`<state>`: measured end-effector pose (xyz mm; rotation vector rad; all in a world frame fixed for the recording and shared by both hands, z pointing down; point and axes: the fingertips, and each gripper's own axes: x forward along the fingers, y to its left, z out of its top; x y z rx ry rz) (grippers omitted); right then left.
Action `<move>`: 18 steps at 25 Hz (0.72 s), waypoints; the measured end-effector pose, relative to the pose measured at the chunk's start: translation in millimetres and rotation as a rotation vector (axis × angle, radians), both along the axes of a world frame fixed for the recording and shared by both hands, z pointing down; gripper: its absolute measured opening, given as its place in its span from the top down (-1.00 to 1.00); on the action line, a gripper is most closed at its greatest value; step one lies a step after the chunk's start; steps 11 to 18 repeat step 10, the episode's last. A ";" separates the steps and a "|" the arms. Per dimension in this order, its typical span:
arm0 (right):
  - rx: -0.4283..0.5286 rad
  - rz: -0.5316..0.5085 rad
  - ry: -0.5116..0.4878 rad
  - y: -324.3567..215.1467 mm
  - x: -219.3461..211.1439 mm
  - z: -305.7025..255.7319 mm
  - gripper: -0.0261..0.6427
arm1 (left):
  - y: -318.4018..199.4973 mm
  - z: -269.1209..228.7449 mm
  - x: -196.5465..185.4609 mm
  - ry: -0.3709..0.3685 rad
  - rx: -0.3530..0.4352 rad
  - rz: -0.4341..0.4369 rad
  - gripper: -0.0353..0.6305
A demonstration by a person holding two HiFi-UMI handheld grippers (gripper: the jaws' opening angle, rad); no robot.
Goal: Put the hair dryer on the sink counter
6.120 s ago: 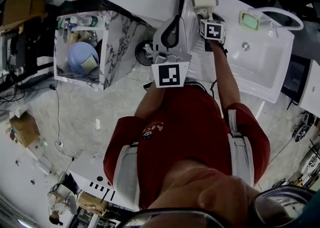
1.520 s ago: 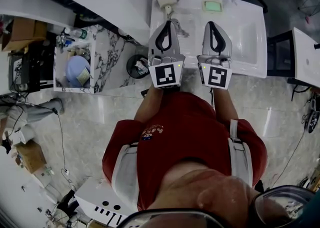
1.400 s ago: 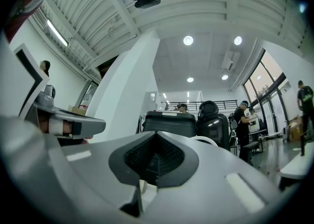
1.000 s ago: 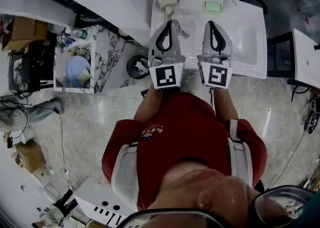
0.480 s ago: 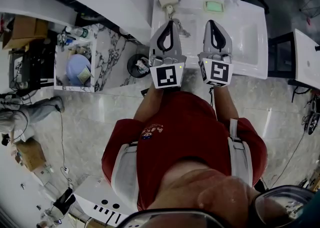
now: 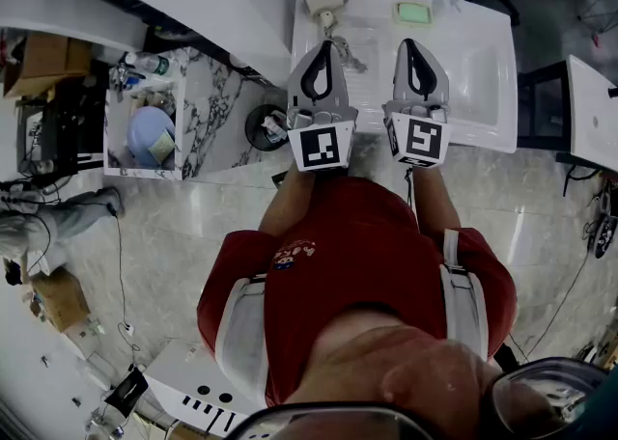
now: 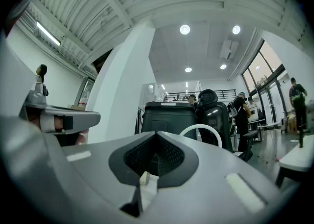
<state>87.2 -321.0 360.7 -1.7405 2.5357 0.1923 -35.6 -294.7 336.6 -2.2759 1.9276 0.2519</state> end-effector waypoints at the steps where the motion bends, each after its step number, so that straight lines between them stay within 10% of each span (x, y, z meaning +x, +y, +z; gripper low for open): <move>1: -0.001 0.001 0.000 -0.6 -0.4 -0.2 0.92 | -0.4 0.5 -0.2 0.000 0.000 0.000 0.89; 18: -0.015 -0.021 0.017 -6.0 -7.1 7.1 0.92 | -6.1 7.4 -3.8 -0.002 -0.012 -0.005 0.89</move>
